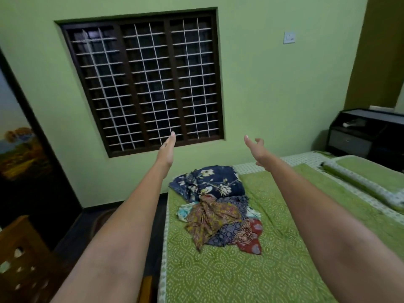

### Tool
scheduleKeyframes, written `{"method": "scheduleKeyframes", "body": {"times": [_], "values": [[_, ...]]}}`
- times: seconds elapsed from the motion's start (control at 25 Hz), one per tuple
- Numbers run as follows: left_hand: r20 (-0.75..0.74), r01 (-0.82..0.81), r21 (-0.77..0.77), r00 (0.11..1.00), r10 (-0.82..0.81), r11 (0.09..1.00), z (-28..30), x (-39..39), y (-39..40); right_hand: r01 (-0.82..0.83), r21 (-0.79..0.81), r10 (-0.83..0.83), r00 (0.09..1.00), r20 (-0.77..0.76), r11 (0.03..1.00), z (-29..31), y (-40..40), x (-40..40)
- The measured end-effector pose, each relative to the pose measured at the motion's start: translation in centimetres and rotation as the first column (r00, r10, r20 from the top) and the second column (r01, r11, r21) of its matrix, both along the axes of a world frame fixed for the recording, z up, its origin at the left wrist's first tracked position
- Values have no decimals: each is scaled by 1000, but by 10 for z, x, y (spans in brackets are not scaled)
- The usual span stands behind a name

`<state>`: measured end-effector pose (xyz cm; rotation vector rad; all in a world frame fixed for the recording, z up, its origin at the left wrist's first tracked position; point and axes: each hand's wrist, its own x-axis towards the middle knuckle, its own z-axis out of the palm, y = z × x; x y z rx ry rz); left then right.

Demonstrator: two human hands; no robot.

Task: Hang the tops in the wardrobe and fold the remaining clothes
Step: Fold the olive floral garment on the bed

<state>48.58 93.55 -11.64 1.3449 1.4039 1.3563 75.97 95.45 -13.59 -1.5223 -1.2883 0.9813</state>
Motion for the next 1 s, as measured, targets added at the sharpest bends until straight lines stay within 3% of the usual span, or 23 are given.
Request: {"method": "scheduleKeyframes", "body": {"times": [0.28,0.48,0.68,0.84,0.92,1.0], "values": [[-54,-48,-135,998,41,990,-69,35,95,-66,-133,75,995,67,989,-75,89,33],[-52,-117,-316,993,107,942,-156,62,172,-139,-239,169,979,110,961,-151,176,50],[-27,-128,-577,990,138,807,-299,68,209,-157,-443,277,935,221,883,-288,242,66],[-33,-146,-751,982,185,644,-428,64,230,-170,-581,392,876,280,796,-451,284,78],[-61,-116,-799,992,113,590,-487,64,250,-163,-633,436,847,302,756,-482,284,66],[-185,-79,-797,976,-118,598,-545,60,274,-146,-633,471,795,382,760,-510,295,57]]}}
